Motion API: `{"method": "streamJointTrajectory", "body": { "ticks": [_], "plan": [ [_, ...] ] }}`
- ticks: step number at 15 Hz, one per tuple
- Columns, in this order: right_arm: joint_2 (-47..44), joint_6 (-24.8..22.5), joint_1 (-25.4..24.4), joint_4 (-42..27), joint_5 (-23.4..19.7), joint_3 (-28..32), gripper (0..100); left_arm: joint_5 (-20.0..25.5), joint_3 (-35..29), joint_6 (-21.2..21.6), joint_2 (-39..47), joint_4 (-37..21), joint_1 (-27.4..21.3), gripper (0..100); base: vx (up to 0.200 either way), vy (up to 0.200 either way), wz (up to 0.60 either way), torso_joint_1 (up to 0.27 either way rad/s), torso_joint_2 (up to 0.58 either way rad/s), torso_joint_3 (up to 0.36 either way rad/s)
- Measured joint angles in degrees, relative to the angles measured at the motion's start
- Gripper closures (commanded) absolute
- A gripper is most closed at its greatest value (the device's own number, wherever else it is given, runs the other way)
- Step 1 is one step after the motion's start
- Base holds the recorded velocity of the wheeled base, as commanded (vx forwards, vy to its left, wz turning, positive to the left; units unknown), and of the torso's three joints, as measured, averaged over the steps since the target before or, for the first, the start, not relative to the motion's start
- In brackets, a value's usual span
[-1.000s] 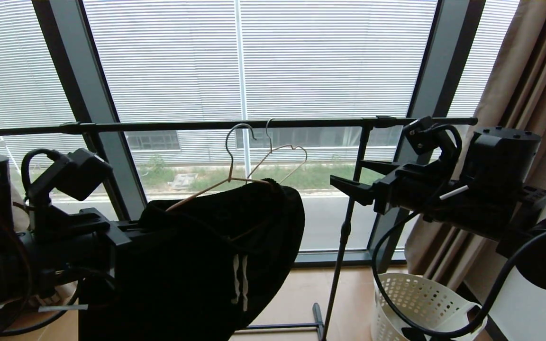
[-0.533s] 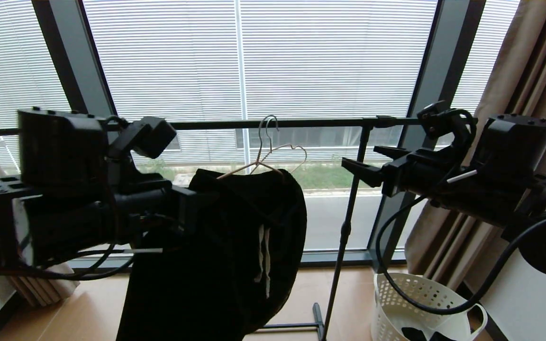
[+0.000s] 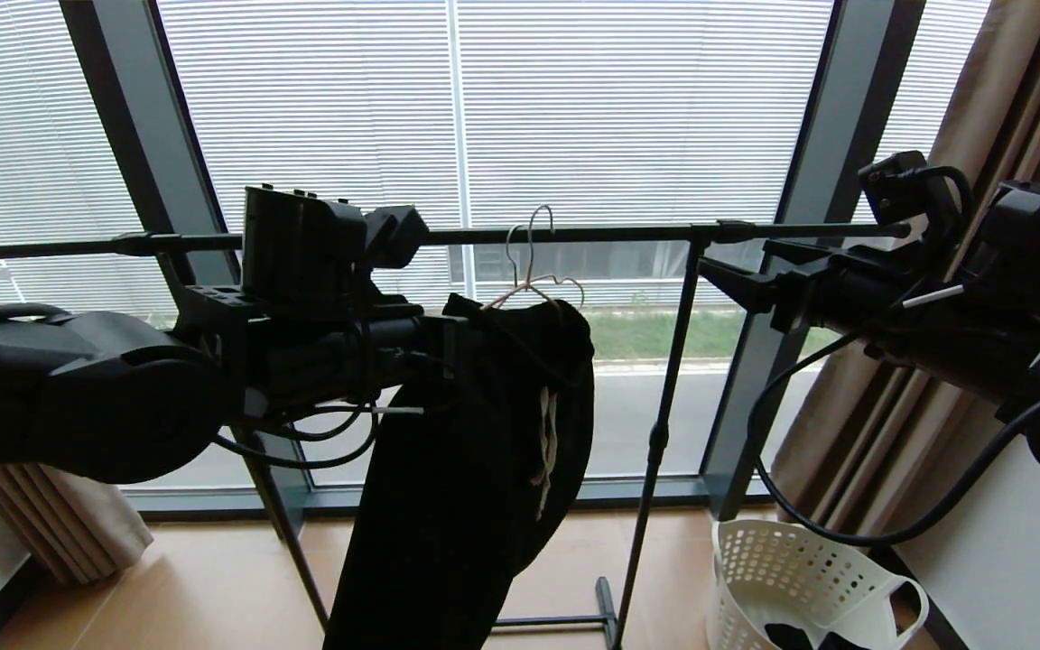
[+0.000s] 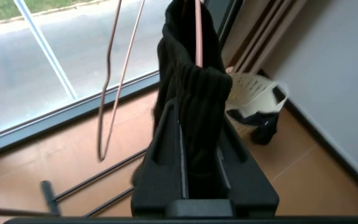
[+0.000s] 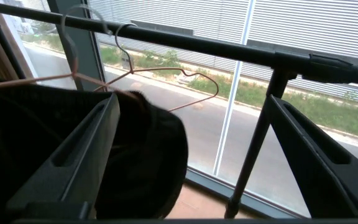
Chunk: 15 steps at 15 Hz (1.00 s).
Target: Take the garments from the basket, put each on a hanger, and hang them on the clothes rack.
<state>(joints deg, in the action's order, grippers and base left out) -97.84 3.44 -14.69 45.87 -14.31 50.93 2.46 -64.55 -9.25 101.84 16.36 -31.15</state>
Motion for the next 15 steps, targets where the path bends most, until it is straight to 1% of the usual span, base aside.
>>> {"method": "streamJointTrajectory", "body": {
  "ticks": [2,4,5,8,15],
  "plan": [
    [-0.12,0.00,0.02,-0.02,0.00,0.02,0,0.10,-1.82,-0.78,1.96,0.74,-0.18,100,0.000,0.000,0.00,0.000,0.00,0.000],
    [-0.32,-0.10,0.04,-0.04,0.00,0.13,0,-0.01,-2.36,-0.89,3.84,5.78,-0.57,100,0.000,0.000,0.00,0.000,0.00,0.000],
    [-0.41,-0.10,0.04,-0.06,0.00,0.13,0,-0.06,-2.38,-0.90,4.63,7.18,-0.77,100,0.000,0.000,0.00,0.000,0.00,0.000],
    [-0.98,-0.73,0.04,-0.13,0.00,0.13,0,-0.01,-2.51,-0.90,6.18,7.58,-1.23,100,0.000,0.000,0.00,0.000,0.00,0.000],
    [-1.44,-0.90,0.02,-0.13,0.00,0.13,0,0.10,-2.73,-0.76,8.25,12.35,-1.76,100,0.000,0.000,0.00,0.000,0.00,0.000]
  ]
}}
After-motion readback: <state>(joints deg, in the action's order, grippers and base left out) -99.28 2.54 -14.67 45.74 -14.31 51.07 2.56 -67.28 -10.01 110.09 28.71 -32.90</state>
